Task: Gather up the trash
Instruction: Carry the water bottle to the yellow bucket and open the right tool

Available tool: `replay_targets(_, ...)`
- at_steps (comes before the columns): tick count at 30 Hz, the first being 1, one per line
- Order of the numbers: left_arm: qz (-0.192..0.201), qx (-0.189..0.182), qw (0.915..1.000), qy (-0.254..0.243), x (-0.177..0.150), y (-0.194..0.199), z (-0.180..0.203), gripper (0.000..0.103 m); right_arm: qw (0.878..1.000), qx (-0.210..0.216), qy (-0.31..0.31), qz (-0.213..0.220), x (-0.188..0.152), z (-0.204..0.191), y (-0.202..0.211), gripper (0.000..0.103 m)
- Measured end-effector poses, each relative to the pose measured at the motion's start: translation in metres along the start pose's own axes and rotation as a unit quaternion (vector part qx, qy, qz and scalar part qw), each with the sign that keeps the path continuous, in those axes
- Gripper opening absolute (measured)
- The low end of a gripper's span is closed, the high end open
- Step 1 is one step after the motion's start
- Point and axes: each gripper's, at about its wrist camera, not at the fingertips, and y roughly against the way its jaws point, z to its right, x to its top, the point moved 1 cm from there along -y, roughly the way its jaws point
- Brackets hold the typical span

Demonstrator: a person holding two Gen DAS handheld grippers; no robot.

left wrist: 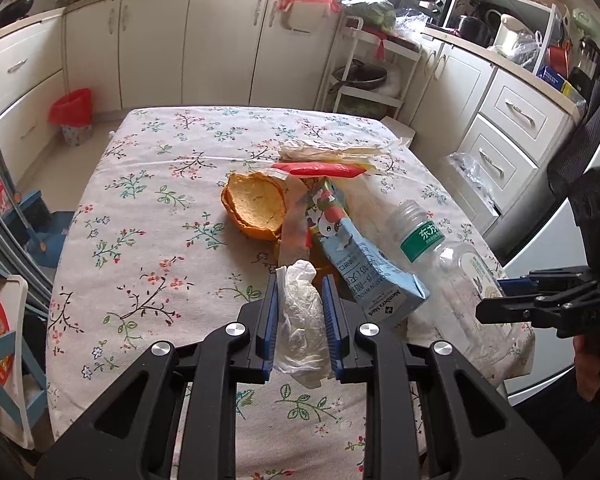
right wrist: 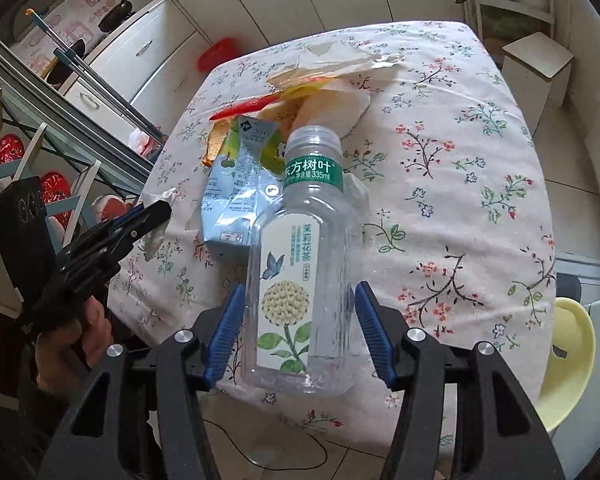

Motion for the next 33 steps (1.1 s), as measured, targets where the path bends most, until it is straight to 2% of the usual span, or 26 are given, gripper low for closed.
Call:
replay_targets(3,0.003,0.005,1.0000,-0.008,0.000,0.000,0.004,0.020,0.999,-0.038,0.019,-0.025,-0.004,-0.001,-0.014,0.058)
replay_targets(6,0.016,0.017,0.9995,-0.022,0.001,0.004,0.009,0.020,1.000,-0.024,0.012,-0.001,-0.010,0.005,-0.009,0.054)
replay_targets(9,0.043,0.027,0.9979,-0.041,0.003,0.014,0.016,0.020,0.997,0.039,-0.051,0.043,-0.016,0.028,0.009,0.054)
replay_targets(12,0.073,0.032,0.9950,-0.061,0.006,0.025,0.027,0.020,0.987,0.104,-0.095,0.079,-0.023,0.049,0.030,0.054)
replay_targets(17,0.106,0.034,0.9887,-0.100,0.008,0.036,0.057,0.020,0.973,0.141,-0.133,0.122,-0.037,0.078,0.064,0.054)
replay_targets(24,0.116,0.007,0.9856,-0.123,0.006,0.041,0.105,0.020,0.964,0.128,-0.165,0.166,-0.062,0.126,0.111,0.054)
replay_targets(27,0.118,-0.018,0.9855,-0.121,0.005,0.043,0.123,0.020,0.954,0.123,-0.199,0.189,-0.078,0.158,0.125,0.054)
replay_targets(30,0.113,-0.039,0.9859,-0.117,0.003,0.041,0.140,0.019,0.948,0.108,-0.227,0.197,-0.091,0.184,0.129,0.054)
replay_targets(33,0.106,-0.051,0.9858,-0.120,-0.001,0.036,0.161,0.019,0.947,0.082,-0.249,0.186,-0.101,0.203,0.126,0.054)
